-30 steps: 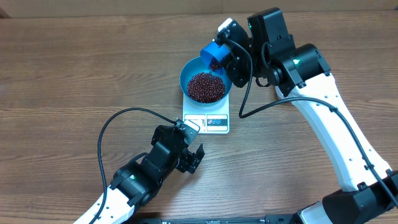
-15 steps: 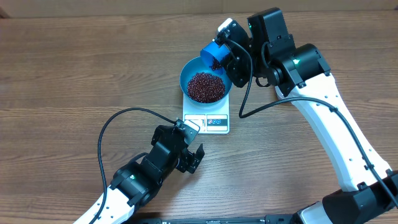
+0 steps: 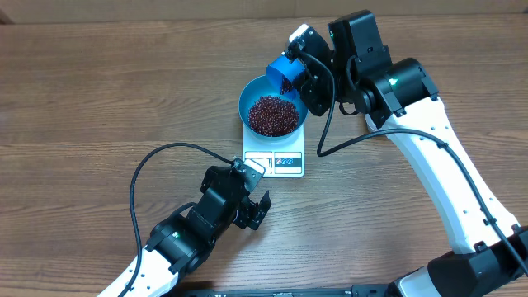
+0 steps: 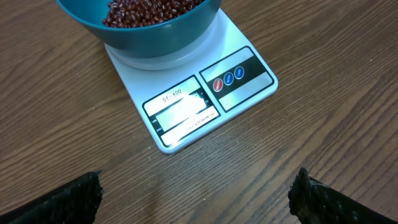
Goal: Scoop item into bowl and weigh 150g on scale
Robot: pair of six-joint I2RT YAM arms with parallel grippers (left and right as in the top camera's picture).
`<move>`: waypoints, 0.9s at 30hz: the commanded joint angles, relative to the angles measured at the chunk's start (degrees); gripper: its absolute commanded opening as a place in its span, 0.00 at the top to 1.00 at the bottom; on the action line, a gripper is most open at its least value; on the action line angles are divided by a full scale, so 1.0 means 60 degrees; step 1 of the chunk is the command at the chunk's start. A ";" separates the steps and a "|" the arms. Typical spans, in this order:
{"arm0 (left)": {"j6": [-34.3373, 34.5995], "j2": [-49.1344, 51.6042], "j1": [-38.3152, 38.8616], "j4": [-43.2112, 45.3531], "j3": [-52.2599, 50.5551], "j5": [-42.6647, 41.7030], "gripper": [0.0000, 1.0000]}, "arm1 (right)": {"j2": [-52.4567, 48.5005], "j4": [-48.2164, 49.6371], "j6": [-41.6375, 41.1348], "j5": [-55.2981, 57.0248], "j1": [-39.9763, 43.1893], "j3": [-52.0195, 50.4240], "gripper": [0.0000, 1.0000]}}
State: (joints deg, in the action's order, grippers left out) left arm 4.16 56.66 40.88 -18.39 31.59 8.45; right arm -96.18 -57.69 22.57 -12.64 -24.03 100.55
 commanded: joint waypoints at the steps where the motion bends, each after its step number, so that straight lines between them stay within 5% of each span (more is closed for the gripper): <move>1: 0.0095 0.0040 0.0062 0.0033 -0.0018 0.0091 0.00 | 0.0259 0.0058 0.0000 0.0029 -0.0004 0.0317 0.96; 27: 0.0095 0.0040 0.0062 0.0033 -0.0018 0.0091 0.00 | 0.0259 -0.0146 0.0036 0.0036 -0.0004 0.0317 0.96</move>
State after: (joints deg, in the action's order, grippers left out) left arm 4.16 56.66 40.88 -18.39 31.59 8.43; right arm -96.18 -58.61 22.52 -12.64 -24.03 100.55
